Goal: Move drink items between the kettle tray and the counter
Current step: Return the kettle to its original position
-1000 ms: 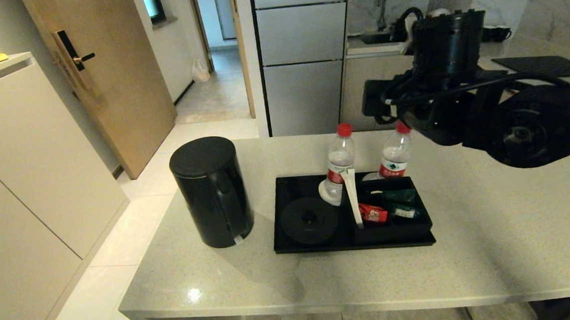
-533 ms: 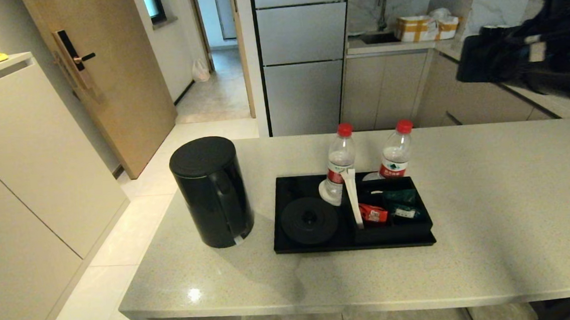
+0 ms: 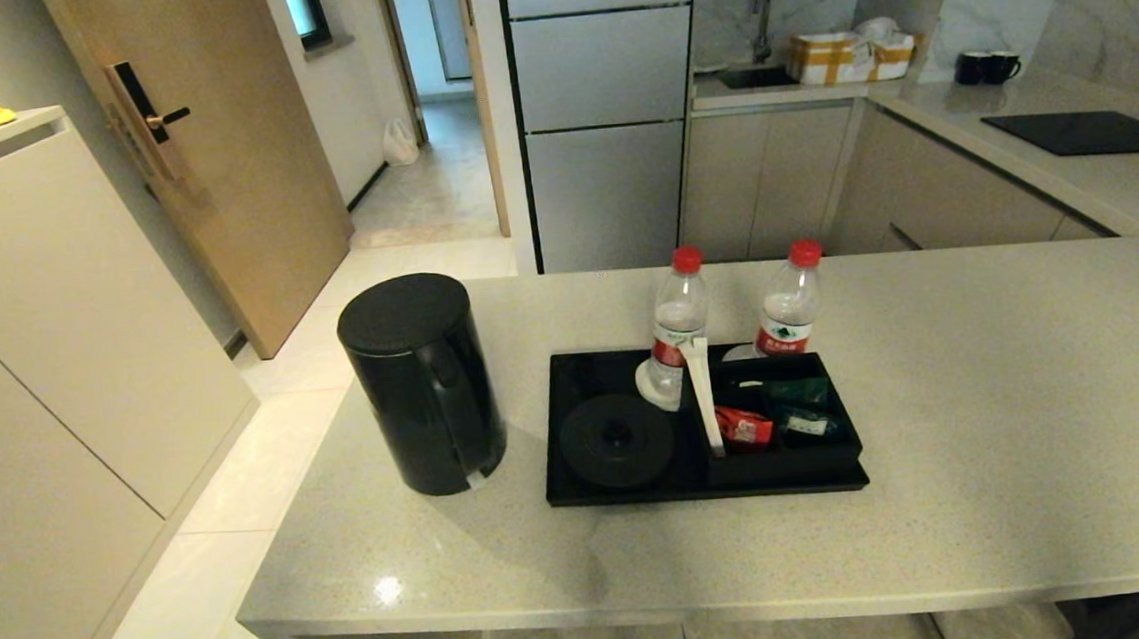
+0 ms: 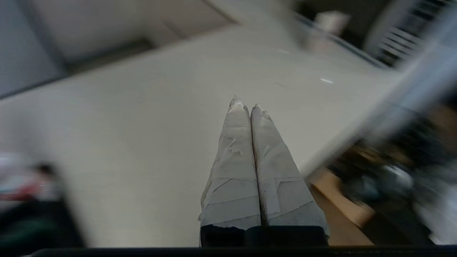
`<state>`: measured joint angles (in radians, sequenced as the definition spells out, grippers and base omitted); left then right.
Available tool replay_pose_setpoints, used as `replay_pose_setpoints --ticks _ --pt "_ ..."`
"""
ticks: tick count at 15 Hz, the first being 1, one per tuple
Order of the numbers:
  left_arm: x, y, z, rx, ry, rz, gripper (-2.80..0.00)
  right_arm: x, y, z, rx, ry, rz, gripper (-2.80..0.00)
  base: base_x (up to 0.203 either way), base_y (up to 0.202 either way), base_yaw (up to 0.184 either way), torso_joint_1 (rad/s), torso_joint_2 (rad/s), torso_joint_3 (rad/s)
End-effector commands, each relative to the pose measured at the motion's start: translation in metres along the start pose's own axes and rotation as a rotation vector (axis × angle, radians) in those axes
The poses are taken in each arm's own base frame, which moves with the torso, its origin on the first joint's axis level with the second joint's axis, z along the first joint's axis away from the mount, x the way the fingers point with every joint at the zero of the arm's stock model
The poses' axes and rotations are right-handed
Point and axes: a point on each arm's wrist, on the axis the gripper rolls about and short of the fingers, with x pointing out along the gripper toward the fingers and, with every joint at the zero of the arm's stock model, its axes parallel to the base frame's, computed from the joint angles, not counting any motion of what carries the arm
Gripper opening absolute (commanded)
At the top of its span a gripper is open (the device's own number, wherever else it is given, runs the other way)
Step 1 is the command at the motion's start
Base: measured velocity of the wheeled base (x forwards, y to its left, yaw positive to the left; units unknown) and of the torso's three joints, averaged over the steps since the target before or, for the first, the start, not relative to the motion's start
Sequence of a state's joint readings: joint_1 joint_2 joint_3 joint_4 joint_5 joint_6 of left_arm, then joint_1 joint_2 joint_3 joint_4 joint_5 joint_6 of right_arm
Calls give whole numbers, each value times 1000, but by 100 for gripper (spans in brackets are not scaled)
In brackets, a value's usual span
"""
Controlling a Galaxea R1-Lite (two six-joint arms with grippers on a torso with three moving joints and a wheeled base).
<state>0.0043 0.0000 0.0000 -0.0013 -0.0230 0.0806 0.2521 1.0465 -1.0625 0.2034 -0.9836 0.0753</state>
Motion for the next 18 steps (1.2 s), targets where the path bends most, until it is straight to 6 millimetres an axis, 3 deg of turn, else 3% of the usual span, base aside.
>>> replay_pose_setpoints --ticks 1,4,7,10,12,14,16,18 --pt "0 0 0 1 0 0 -280 -21 -43 -21 47 -25 -85 -280 0 0 0 0 0 0" --pt "0 0 0 1 0 0 -280 -31 -62 -21 52 -21 -176 -280 0 0 0 0 0 0" --pt "0 0 0 1 0 0 -280 -68 -101 -36 100 -56 -258 -280 0 0 0 0 0 0" --pt "0 0 0 1 0 -1 -280 -106 -135 -92 112 -69 -253 -280 0 0 0 0 0 0" --pt "0 0 0 1 0 0 -280 -125 -150 -137 108 -74 -138 -280 0 0 0 0 0 0" --pt "0 0 0 2 0 0 -280 -131 -151 -177 86 -60 79 -280 0 0 0 0 0 0" --pt "0 0 0 1 0 0 -280 -118 -135 -205 32 21 295 -280 0 0 0 0 0 0" --pt "0 0 0 1 0 0 -280 -94 -112 -231 -34 25 383 -280 0 0 0 0 0 0"
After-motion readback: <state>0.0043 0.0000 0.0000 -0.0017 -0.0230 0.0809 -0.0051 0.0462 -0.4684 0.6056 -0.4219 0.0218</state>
